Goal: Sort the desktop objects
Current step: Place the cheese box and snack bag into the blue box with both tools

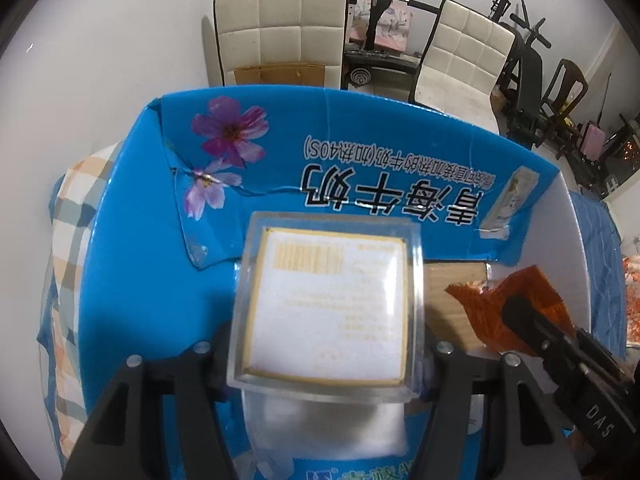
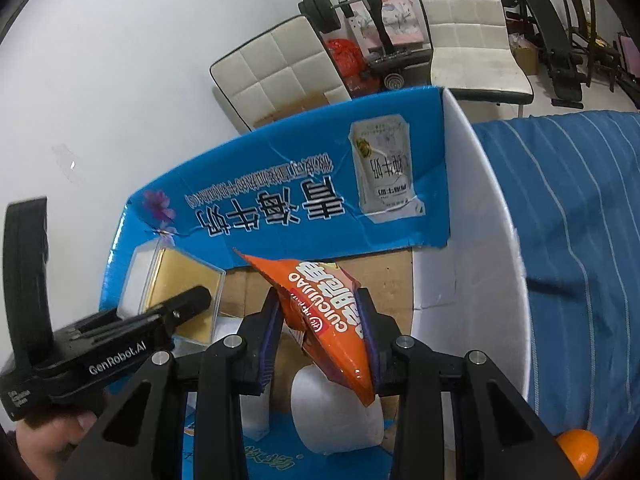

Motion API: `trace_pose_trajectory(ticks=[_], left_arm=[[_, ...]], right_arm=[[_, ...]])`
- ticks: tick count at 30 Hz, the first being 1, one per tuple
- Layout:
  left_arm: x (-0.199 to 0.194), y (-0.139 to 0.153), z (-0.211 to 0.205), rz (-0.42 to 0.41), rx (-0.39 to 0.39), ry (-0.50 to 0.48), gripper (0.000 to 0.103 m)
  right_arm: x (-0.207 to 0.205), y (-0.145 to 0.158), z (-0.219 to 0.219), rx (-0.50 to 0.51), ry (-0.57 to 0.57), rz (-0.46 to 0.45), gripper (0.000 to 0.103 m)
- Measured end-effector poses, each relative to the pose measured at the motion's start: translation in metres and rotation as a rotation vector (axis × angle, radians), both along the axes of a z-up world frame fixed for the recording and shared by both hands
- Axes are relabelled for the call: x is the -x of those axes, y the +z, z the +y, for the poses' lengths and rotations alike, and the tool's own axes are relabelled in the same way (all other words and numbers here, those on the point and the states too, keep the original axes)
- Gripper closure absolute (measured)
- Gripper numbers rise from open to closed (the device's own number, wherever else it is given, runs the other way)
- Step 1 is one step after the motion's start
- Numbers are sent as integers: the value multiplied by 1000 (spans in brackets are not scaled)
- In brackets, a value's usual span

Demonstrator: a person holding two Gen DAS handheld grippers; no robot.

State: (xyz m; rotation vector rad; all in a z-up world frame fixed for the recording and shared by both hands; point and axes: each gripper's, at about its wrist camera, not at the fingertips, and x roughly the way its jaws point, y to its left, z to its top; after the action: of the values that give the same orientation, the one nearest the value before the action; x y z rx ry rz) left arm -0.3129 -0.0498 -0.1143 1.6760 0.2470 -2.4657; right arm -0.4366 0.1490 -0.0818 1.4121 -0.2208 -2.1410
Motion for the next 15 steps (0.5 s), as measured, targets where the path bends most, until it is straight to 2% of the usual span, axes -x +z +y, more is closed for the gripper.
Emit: trace_pose_trajectory(ticks=[15], left_arm=[[13,-2,3,-12,31,0,39]], right_arm=[[3,-14,-3,-32,10,-52,63]])
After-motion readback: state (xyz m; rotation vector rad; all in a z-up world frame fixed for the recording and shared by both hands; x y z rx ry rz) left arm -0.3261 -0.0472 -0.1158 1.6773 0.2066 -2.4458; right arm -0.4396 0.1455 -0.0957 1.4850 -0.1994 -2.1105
